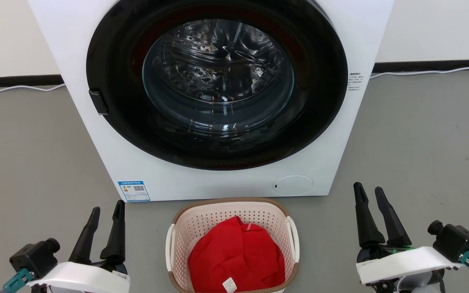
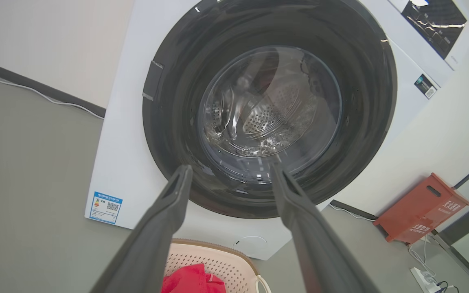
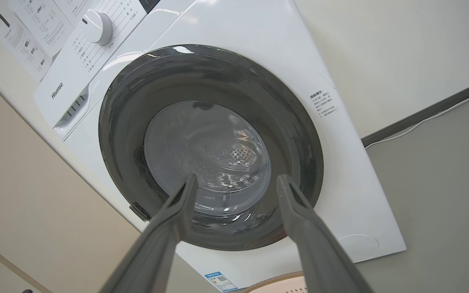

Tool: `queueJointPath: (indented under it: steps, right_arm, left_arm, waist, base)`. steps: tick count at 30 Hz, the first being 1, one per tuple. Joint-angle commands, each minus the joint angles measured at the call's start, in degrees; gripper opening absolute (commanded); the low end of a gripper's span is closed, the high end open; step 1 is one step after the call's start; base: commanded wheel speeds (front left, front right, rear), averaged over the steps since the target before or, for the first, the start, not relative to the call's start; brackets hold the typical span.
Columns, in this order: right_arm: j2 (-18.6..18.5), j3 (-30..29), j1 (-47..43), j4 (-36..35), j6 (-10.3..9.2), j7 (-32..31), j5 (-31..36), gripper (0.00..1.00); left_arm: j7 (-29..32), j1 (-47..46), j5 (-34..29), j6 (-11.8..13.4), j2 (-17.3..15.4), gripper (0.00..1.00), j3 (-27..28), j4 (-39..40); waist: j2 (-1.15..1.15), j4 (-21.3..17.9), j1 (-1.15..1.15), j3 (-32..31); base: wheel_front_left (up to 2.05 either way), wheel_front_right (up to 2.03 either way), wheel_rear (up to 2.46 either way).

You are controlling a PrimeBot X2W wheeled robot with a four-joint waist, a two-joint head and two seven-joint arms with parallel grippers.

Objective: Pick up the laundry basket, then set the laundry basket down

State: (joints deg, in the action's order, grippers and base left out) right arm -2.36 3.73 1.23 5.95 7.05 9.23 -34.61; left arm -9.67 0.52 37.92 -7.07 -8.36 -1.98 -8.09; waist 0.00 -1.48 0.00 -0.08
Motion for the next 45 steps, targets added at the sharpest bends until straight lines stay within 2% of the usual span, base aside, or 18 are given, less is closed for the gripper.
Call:
queueJointPath:
  steps: [1, 30, 45]
  right_arm:
    - [-0.4, 1.3, 1.8, -2.2, 0.34, 1.1, 1.8, 1.0]
    - [-0.5, 0.5, 1.6, -0.2, 0.44, 5.8, 19.5, 1.0]
    - [-0.5, -0.4, 1.7, 0.8, 0.44, 5.8, 19.6, 1.0]
  left_arm:
    - [-0.7, -1.8, -1.6, -0.3, -1.2, 1.0, 1.3, 1.9]
    - [-5.3, -1.4, -17.0, -0.4, -3.4, 1.0, -0.4, 4.5]
    - [-5.3, -1.5, -16.8, -0.4, -3.3, 1.0, -0.4, 3.8]
  waist:
    - [0.0, 0.0, 0.0, 0.0]
    - [0.0, -0.4, 0.0, 0.1]
    - [0.0, -0.6, 0.0, 0.2]
  base:
    - [0.0, 0.0, 0.0]
    - [0.0, 0.0, 0.0]
    - [0.0, 0.0, 0.0]
